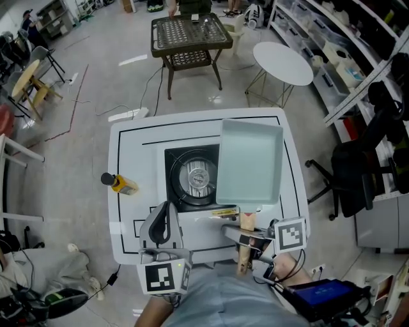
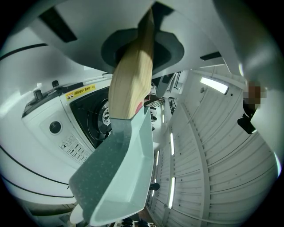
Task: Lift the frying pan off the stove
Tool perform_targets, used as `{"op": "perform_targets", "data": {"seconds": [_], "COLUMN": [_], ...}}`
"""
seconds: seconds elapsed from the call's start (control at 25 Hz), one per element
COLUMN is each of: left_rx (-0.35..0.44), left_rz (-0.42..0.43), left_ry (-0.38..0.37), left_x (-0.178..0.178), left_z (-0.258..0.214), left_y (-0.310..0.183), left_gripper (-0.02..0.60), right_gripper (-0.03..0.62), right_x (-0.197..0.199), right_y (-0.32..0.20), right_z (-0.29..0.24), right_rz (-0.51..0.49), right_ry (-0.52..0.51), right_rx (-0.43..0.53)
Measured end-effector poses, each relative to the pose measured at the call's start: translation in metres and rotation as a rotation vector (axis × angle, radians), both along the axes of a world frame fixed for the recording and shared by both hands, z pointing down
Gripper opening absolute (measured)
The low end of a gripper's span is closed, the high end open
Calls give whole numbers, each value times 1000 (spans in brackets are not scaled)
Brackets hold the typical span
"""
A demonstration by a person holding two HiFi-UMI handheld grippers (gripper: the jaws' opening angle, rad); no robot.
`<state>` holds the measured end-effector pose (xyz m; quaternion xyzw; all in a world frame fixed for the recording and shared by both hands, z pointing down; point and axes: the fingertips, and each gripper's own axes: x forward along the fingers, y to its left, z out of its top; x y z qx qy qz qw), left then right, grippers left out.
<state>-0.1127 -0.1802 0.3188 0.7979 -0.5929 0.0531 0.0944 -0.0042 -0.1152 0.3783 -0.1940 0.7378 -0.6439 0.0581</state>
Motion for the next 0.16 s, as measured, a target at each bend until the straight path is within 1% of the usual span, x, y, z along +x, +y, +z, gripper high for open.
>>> {"op": "perform_targets", "data": {"seconds": [0.16], "left_rx": [-3], "left_rz": [0], "left_ry": [-1], "left_x": [-2], "left_z": [1], "left_y": [-2], "left_gripper": [17], "right_gripper": [51], "right_x": [-2], "right_y": [-2], "right_z": [1], "right_rz": [-2], "right_ry": [6], "right_rx": [-2]}}
